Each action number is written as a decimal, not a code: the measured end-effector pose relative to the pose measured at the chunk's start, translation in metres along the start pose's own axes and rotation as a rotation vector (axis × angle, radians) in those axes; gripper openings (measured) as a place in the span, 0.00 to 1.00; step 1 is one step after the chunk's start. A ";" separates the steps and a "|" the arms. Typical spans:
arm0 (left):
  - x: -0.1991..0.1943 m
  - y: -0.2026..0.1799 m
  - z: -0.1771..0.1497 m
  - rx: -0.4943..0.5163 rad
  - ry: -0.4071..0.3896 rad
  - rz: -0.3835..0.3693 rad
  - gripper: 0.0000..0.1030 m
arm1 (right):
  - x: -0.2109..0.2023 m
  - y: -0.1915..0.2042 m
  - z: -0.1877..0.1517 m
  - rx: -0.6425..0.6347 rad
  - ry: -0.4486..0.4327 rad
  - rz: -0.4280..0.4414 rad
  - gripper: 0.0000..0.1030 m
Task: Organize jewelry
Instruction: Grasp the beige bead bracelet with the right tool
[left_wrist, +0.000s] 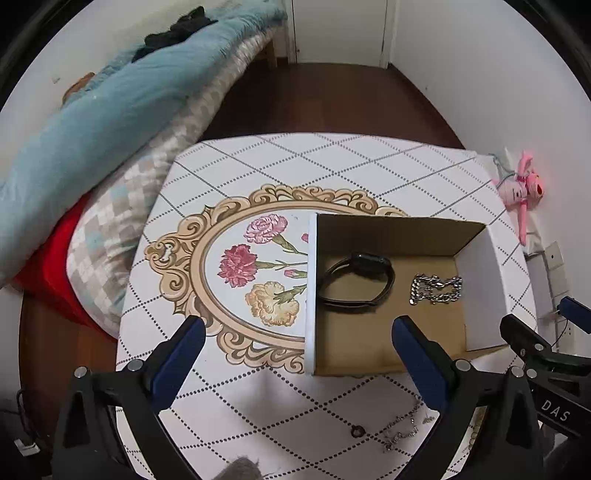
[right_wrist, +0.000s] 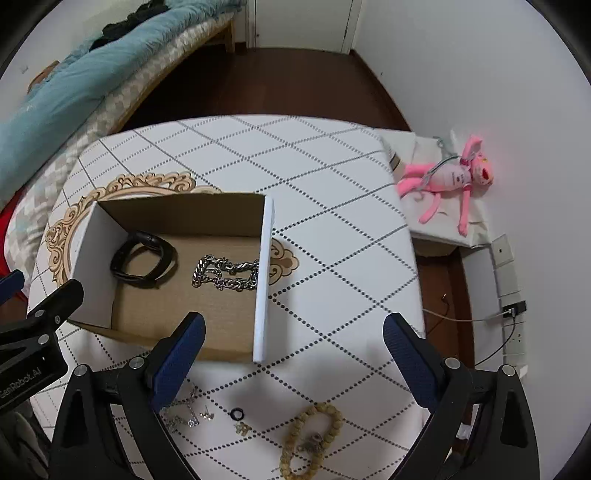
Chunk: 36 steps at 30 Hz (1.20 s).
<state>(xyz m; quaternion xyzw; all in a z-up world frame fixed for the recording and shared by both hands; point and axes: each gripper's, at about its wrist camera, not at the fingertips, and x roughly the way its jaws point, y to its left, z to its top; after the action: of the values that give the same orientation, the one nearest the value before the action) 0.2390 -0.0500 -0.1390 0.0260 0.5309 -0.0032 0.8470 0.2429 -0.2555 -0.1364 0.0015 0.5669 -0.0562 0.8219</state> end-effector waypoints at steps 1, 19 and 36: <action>-0.006 0.000 -0.002 -0.003 -0.010 -0.001 1.00 | -0.006 -0.001 -0.002 0.001 -0.013 0.000 0.95; -0.106 -0.002 -0.029 -0.011 -0.158 -0.019 1.00 | -0.121 -0.014 -0.036 0.041 -0.212 0.026 0.95; -0.062 -0.001 -0.082 -0.033 -0.044 0.027 1.00 | -0.043 -0.053 -0.105 0.201 0.042 0.067 0.94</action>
<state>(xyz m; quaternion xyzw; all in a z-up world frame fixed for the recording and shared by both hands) 0.1379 -0.0485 -0.1186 0.0189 0.5117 0.0165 0.8588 0.1246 -0.2976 -0.1310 0.1040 0.5749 -0.0852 0.8071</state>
